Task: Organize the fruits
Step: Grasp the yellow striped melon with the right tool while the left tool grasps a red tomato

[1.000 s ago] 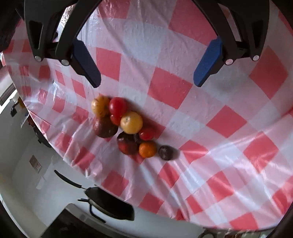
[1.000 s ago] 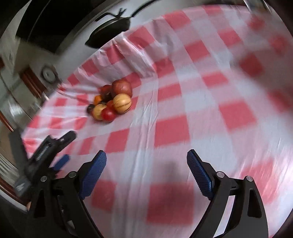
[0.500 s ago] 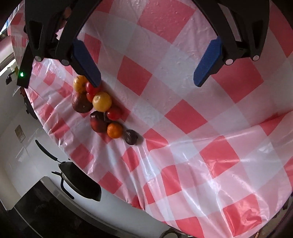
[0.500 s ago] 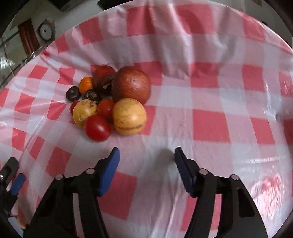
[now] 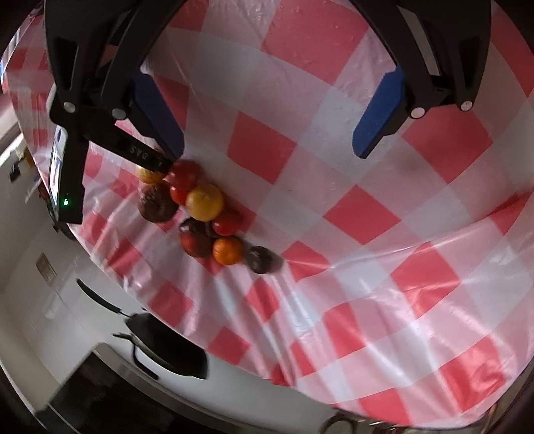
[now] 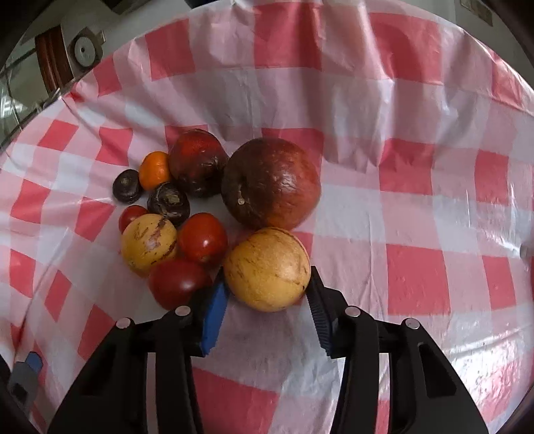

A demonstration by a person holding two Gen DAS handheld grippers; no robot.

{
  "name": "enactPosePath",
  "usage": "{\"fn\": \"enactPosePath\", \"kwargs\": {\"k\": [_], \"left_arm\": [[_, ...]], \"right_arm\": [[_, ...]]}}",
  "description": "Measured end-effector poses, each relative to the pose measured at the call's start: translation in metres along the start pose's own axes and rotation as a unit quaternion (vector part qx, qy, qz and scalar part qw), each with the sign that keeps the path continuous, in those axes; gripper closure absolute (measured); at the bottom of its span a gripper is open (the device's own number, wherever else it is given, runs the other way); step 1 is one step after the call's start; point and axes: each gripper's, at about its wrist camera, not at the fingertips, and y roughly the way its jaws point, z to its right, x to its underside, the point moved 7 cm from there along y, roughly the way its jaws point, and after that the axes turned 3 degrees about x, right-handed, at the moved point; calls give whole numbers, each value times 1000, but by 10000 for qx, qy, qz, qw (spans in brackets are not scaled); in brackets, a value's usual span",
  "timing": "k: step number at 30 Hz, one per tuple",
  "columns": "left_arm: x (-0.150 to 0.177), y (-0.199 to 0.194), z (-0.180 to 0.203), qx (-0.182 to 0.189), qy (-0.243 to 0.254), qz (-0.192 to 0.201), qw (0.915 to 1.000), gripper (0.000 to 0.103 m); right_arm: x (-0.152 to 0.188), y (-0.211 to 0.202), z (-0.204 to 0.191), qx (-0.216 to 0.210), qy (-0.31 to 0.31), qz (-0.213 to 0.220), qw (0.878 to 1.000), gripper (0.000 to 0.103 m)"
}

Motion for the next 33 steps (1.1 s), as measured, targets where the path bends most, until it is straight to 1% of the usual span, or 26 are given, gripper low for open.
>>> {"fn": "enactPosePath", "kwargs": {"k": [2, 4, 6, 8, 11, 13, 14, 15, 17, 19, 21, 24, 26, 30, 31, 32, 33], "left_arm": [[2, 0, 7, 63, 187, -22, 9998, 2], [4, 1, 15, 171, 384, -63, 9991, 2], [7, 1, 23, 318, 520, -110, 9981, 2], [12, 1, 32, 458, 706, -175, 9963, 2], [19, 1, 47, 713, 967, -264, 9924, 2], [24, 4, 57, 818, 1047, -362, 9905, 2], [25, 8, 63, 797, 1096, -394, 9900, 2], [26, 12, 67, 741, 1142, -428, 9898, 2], [29, 25, 76, 483, 1262, -527, 9894, 6], [31, 42, 86, 247, 1406, -677, 9874, 13], [29, 60, 95, 51, 1456, -790, 9862, 16], [19, 85, 103, -147, 1351, -831, 9872, 17], [15, 100, 110, -354, 1435, -870, 9852, 20], [12, 125, 115, -754, 1626, -1074, 9779, 32], [11, 129, 114, -802, 1595, -1110, 9777, 35], [9, 133, 111, -883, 1513, -1147, 9778, 35], [8, 134, 110, -952, 1501, -1129, 9776, 39]], "right_arm": [[8, -16, 10, -242, 284, 169, 9992, 58], [23, -36, 27, -540, 703, 313, 9956, 58], [38, -53, 44, -752, 1064, 392, 9907, 58], [53, -68, 62, -913, 1358, 379, 9858, 58], [78, -91, 89, -999, 1716, 426, 9792, 58], [87, -100, 95, -946, 1915, 512, 9756, 58], [91, -105, 102, -862, 2072, 549, 9729, 58], [92, -107, 108, -810, 2146, 567, 9717, 58], [93, -105, 113, -716, 2220, 573, 9707, 58], [93, -103, 115, -751, 2273, 523, 9695, 58], [93, -103, 115, -738, 2281, 568, 9692, 58], [91, -103, 113, -674, 2200, 600, 9713, 58], [90, -103, 110, -620, 2127, 643, 9730, 58], [88, -103, 104, -547, 1969, 696, 9764, 58], [87, -104, 102, -521, 1913, 709, 9776, 58], [87, -103, 101, -508, 1883, 718, 9782, 58], [86, -104, 99, -483, 1825, 742, 9792, 58]]}}
